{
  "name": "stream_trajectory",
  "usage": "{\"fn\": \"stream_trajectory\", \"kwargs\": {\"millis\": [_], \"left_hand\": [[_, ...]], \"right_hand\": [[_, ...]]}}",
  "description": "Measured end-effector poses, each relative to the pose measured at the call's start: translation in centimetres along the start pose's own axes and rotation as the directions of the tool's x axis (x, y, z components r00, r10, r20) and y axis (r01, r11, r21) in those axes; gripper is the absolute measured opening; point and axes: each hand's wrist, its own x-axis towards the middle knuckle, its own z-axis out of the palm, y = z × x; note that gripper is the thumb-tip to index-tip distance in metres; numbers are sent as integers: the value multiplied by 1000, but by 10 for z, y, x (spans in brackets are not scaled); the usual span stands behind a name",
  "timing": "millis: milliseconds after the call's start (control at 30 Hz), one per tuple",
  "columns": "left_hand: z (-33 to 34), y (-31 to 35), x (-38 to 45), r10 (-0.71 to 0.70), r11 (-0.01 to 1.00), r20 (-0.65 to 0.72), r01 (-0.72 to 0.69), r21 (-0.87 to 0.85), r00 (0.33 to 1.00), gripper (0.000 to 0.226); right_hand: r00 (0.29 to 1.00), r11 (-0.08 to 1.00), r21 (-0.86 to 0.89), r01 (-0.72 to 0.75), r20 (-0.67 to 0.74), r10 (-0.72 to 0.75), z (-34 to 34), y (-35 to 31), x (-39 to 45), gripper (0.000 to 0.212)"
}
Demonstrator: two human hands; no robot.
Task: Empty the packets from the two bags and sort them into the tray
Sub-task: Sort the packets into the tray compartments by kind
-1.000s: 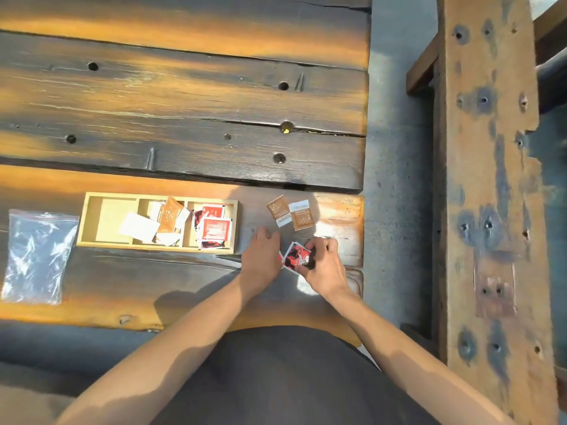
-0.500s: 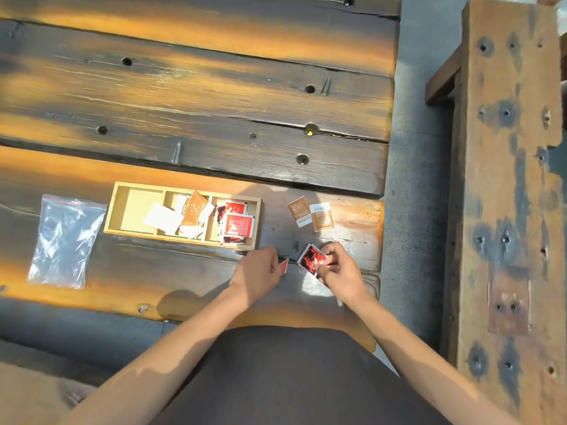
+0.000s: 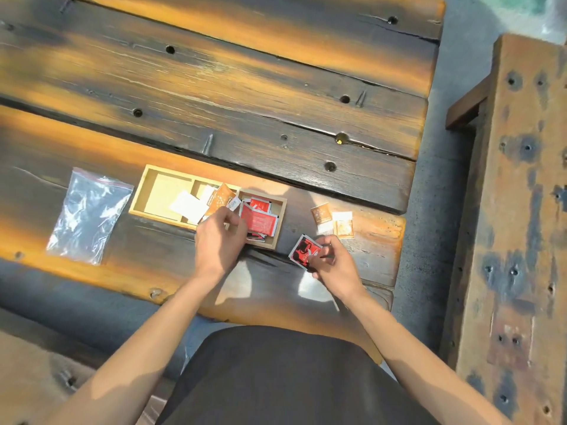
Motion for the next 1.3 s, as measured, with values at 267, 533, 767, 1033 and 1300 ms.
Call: {"fn": "stream_trajectory", "kwargs": {"millis": [267,533,767,1033,1300], "left_hand": [[-2,-19,8,136,984,-25,-132,122,990,22],[12,-15,16,191,950,-41,-174,259,981,18],[20,-25,23,85,953,-21,-75,293,996,25],[15,-38,31,101,961,23,-104,256,995,20],[9,-48,30,254,943,99,-269,194,962,32]], "right_hand": [[999,999,8,31,34,-32,28,-46,14,36],[994,979,-172,107,31,-104,63,-81,44,37],[992,926,-358,120,8,-125,84,-93,71,40],[988,923,-357,140,-14,-156,115,-91,74,40],[971,869,-460,184,-49,-232,110,-86,65,40]]}}
